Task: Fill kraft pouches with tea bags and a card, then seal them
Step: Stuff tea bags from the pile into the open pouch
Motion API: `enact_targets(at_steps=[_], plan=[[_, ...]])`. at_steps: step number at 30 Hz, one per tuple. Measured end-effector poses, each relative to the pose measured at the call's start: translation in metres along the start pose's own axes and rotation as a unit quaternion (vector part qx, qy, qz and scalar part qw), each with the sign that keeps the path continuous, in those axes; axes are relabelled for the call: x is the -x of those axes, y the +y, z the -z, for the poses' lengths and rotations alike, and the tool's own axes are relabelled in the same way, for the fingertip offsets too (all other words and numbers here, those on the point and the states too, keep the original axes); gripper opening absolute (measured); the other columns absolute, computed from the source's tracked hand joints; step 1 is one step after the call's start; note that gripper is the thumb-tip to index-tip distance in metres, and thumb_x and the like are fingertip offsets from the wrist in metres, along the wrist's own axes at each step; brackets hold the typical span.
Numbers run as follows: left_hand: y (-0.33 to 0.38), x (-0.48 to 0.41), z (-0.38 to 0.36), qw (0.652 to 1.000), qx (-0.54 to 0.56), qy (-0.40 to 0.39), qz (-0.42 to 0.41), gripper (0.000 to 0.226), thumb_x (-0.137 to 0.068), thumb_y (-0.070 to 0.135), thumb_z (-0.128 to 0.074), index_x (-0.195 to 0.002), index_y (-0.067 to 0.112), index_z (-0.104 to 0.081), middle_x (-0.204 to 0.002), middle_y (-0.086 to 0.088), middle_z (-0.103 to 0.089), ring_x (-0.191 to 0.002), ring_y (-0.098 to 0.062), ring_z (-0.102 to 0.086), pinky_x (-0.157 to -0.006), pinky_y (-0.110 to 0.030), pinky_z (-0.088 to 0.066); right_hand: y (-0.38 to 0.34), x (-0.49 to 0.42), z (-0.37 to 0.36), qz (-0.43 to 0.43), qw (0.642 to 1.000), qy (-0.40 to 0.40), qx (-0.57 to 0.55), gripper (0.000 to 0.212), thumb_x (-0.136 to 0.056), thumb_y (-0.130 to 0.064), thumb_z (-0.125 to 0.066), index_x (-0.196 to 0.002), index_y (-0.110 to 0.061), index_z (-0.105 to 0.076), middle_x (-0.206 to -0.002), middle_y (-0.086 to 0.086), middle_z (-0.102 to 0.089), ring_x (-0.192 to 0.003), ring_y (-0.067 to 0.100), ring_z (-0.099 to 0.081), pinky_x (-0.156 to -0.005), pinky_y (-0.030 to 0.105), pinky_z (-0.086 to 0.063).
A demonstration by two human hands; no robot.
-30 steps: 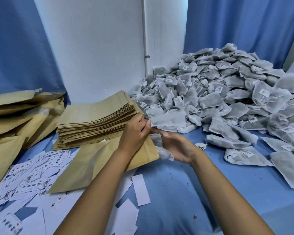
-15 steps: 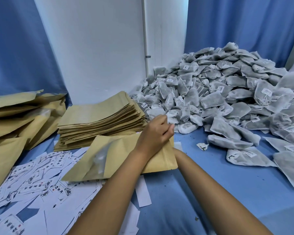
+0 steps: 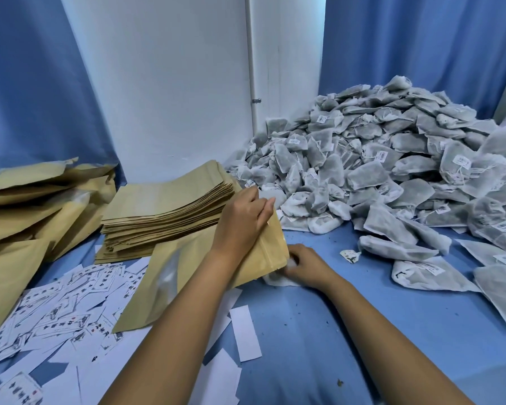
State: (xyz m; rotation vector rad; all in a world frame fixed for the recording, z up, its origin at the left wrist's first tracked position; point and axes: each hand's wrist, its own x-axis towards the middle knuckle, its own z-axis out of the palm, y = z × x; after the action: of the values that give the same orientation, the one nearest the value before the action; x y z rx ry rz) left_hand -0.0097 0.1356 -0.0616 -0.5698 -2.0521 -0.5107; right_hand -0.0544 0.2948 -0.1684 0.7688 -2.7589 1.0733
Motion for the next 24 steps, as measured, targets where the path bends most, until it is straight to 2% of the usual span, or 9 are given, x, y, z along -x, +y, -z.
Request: enact_targets(at_steps=[3,6,7,9,13,17,20,23,24], plan=[[0.002,0.002,-0.003,1.000,-0.005,-0.005,-0.002,0.032,-0.089,0.005,-0.061,-0.059,-0.005,-0.057,-0.061,-0.016,-0.046,-0.053,-0.028,-0.047,-0.050,-0.037,-0.042,-0.005,-0.009,0.005,-0.039,0.988,0.103,-0.105,0.020,-0.077,-0.014,-0.061,-0.087,-0.029,-0.068,-0.086,-0.014,-0.070,-0.084,0.004,-0.061,-0.069,0.012,-0.043],[0.001,0.005,-0.004,1.000,-0.004,-0.016,0.006,0.033,-0.089,0.005,-0.060,-0.058,-0.004,-0.055,-0.060,-0.016,-0.045,-0.054,-0.028,-0.047,-0.051,-0.037,-0.041,-0.015,-0.010,0.012,-0.107,0.877,0.382,-0.272,0.024,-0.078,-0.002,-0.063,-0.095,-0.018,-0.063,-0.098,-0.004,-0.065,-0.091,0.002,-0.059,-0.073,0.003,-0.038],[0.000,0.005,-0.004,1.000,-0.004,-0.020,0.011,0.034,-0.089,0.005,-0.060,-0.057,-0.003,-0.054,-0.060,-0.016,-0.044,-0.054,-0.029,-0.047,-0.050,-0.038,-0.041,-0.020,-0.009,0.017,-0.066,0.845,0.464,-0.258,0.025,-0.078,0.000,-0.063,-0.098,-0.014,-0.058,-0.101,-0.001,-0.059,-0.095,0.006,-0.056,-0.079,0.004,-0.037],[0.001,0.005,-0.006,0.999,-0.011,-0.025,0.016,0.035,-0.090,0.006,-0.060,-0.057,-0.004,-0.054,-0.061,-0.017,-0.044,-0.055,-0.029,-0.048,-0.050,-0.038,-0.040,-0.029,-0.006,0.027,0.064,0.843,0.497,-0.193,0.026,-0.075,0.003,-0.060,-0.097,-0.008,-0.052,-0.101,0.001,-0.049,-0.095,0.012,-0.049,-0.086,0.012,-0.037],[0.003,0.002,-0.013,0.996,0.004,-0.003,0.085,0.038,-0.096,0.012,-0.053,-0.064,-0.008,-0.058,-0.066,-0.019,-0.048,-0.060,-0.031,-0.050,-0.059,-0.043,-0.039,-0.055,-0.006,0.021,0.132,0.934,0.271,-0.193,0.020,-0.075,0.006,-0.065,-0.087,-0.004,-0.053,-0.087,0.000,-0.051,-0.082,0.007,-0.050,-0.078,0.017,-0.039],[-0.002,-0.001,-0.011,0.990,0.041,0.028,0.133,0.041,-0.098,0.014,-0.050,-0.065,-0.009,-0.059,-0.066,-0.011,-0.043,-0.058,-0.022,-0.044,-0.059,-0.034,-0.034,-0.063,-0.006,0.023,0.041,0.938,0.042,-0.341,0.027,-0.082,0.016,-0.057,-0.098,-0.005,-0.064,-0.091,-0.003,-0.066,-0.080,-0.004,-0.059,-0.076,0.013,-0.045],[-0.001,0.000,-0.007,0.992,0.063,0.018,0.111,0.040,-0.095,0.009,-0.053,-0.059,-0.006,-0.056,-0.063,-0.006,-0.037,-0.055,-0.019,-0.039,-0.056,-0.029,-0.029,-0.070,0.002,0.025,0.033,0.951,-0.101,-0.290,0.026,-0.076,0.009,-0.057,-0.090,-0.010,-0.066,-0.078,-0.012,-0.066,-0.069,-0.009,-0.054,-0.064,0.007,-0.042],[0.005,-0.002,-0.005,0.994,0.078,0.003,0.071,0.039,-0.093,0.009,-0.054,-0.055,-0.003,-0.054,-0.062,-0.007,-0.036,-0.055,-0.020,-0.040,-0.056,-0.030,-0.029,-0.083,0.002,0.039,0.007,0.972,-0.164,-0.168,0.022,-0.088,0.007,-0.053,-0.109,0.000,-0.060,-0.103,0.011,-0.061,-0.091,0.006,-0.052,-0.075,0.014,-0.042],[0.009,-0.004,-0.005,0.995,0.080,-0.005,0.053,0.039,-0.092,0.009,-0.055,-0.054,-0.003,-0.053,-0.062,-0.008,-0.036,-0.055,-0.021,-0.040,-0.056,-0.029,-0.028,-0.093,-0.001,0.040,-0.009,0.981,-0.172,-0.092,0.022,-0.093,0.006,-0.048,-0.109,-0.007,-0.056,-0.105,0.007,-0.057,-0.096,0.008,-0.050,-0.079,0.013,-0.040]])
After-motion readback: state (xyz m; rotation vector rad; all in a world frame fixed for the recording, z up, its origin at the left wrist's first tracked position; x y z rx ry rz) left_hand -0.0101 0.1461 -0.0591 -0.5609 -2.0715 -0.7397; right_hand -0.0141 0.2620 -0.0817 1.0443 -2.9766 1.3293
